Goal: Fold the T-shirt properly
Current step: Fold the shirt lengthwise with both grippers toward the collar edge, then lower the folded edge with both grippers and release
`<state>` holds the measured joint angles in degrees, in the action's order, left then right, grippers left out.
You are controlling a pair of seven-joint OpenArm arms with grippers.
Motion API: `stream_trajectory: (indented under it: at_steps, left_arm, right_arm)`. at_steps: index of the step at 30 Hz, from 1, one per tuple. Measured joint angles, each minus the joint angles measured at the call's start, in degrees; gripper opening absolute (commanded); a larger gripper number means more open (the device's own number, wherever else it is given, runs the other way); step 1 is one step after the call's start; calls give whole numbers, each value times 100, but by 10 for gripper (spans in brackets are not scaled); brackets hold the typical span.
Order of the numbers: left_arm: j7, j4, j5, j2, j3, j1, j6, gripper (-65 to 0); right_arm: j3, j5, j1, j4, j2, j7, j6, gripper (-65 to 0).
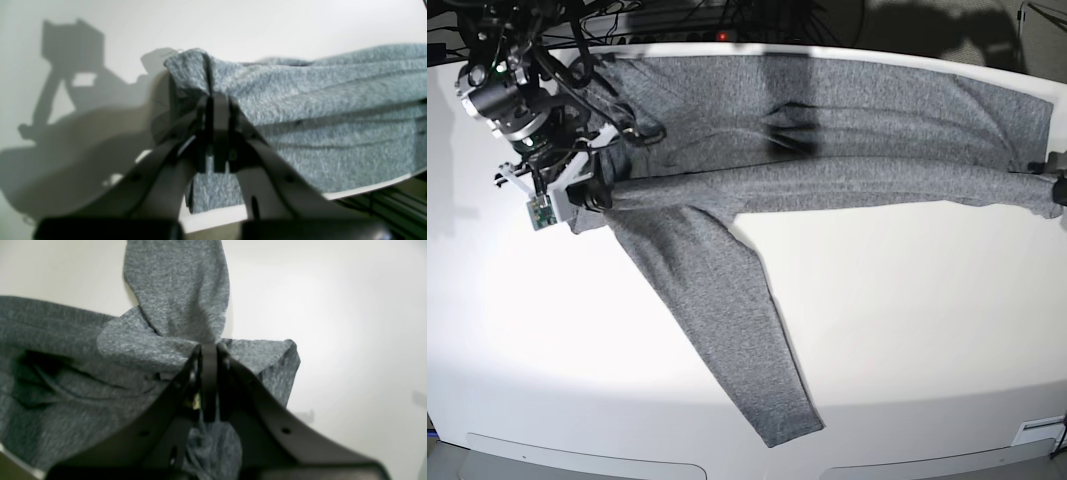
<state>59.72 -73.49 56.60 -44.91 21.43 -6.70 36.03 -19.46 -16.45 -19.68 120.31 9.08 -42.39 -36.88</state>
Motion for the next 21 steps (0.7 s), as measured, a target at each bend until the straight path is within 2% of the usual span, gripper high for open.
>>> stream_trajectory:
  at_steps: [6,12,21]
  left_arm:
    - [26,-31,9,-2,219,-254,-2,-650]
    - [52,-42,160,0,221,-511,0,-650]
    - [90,-44,157,-4,221,-658,-2,-650]
  right_arm:
    - [-269,-33,-271,210,-2,-107,0,-650]
    - [-776,-476,-605,282,0,-229,-2,-650]
    - [-837,-623,-898,282,-4,-310,-66,-650]
